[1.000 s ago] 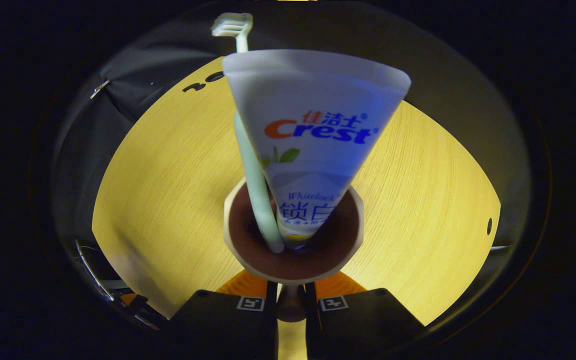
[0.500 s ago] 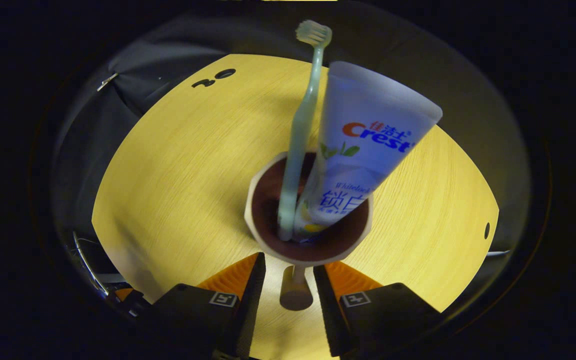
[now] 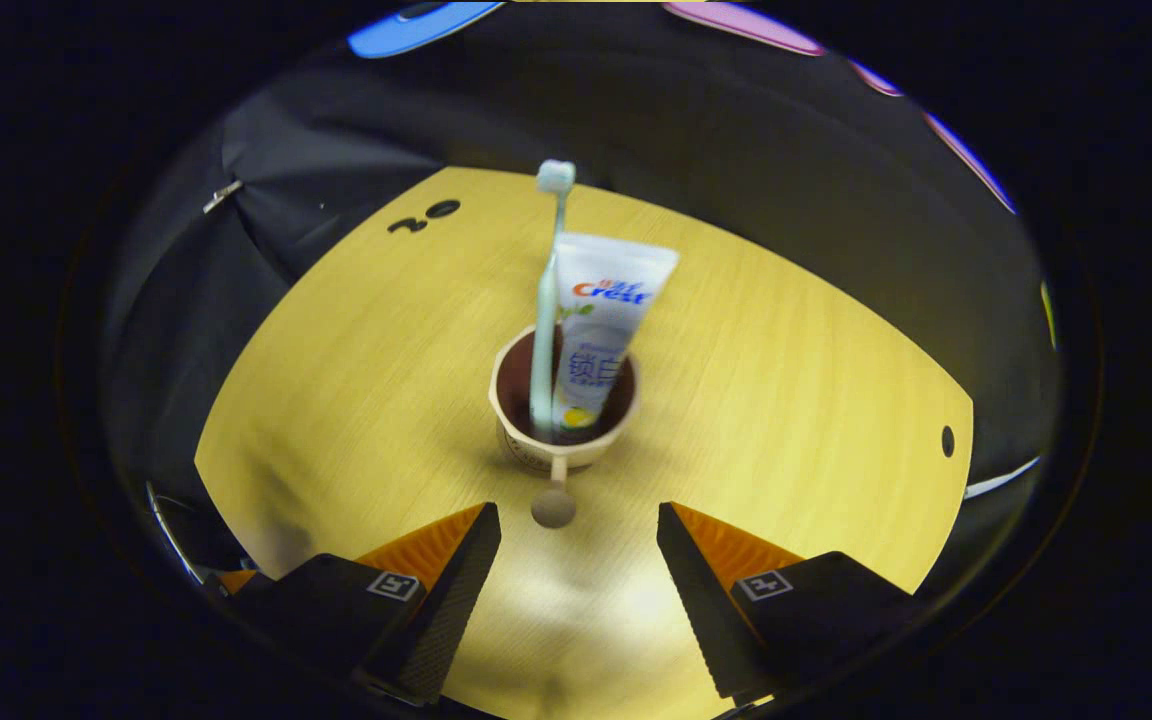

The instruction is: Put the toothbrush and toothpaste on the desktop into the cup, then pick up the cup and place it on the coaster on the desktop.

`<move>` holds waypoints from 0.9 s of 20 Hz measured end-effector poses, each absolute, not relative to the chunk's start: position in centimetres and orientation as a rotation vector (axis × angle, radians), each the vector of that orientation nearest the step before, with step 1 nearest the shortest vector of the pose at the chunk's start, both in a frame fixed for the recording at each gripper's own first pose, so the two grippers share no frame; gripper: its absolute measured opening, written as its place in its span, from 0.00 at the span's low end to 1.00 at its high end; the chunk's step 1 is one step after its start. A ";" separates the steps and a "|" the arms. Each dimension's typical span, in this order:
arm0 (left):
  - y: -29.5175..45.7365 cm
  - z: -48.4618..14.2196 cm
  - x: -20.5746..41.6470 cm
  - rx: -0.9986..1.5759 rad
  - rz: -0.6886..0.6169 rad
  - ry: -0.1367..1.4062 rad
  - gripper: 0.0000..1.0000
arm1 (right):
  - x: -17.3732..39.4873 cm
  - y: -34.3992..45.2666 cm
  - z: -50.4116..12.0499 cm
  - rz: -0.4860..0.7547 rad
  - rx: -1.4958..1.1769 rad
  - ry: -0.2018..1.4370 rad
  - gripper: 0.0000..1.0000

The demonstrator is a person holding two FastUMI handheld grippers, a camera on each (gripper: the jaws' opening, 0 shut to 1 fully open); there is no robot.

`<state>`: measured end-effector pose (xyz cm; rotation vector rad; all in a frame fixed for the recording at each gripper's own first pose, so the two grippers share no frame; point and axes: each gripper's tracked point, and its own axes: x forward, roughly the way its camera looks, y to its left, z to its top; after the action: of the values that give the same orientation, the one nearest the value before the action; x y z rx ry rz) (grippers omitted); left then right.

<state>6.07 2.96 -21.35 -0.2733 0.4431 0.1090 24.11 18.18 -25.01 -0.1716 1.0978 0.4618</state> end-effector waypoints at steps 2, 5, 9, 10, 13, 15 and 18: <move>2.6 -19.8 6.1 -0.256 0.102 0.416 0.98 | 23.7 16.4 -22.9 0.425 -0.120 1.045 0.98; 1.6 -16.9 6.4 -0.228 0.085 0.371 0.98 | 22.8 13.1 -19.7 0.370 -0.071 0.940 0.98; -0.7 -13.7 7.8 -0.216 0.069 0.307 0.98 | 20.8 9.3 -15.5 0.315 0.066 0.797 0.98; -1.4 -13.0 8.0 -0.210 0.062 0.297 0.97 | 20.3 8.4 -14.7 0.294 0.093 0.759 0.99; -2.9 -11.1 8.3 -0.175 0.044 0.279 0.98 | 18.9 5.9 -13.1 0.264 0.088 0.651 1.00; -3.9 -9.8 9.0 -0.148 0.036 0.267 0.98 | 17.3 3.7 -11.9 0.256 0.077 0.599 1.00; -4.8 -7.6 10.0 -0.120 0.051 0.240 0.98 | 15.7 2.5 -9.7 0.260 0.117 0.493 1.00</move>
<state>9.98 -4.80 -7.63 -0.1197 0.2403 0.0509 15.71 2.46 -9.71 0.1171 0.4930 0.2600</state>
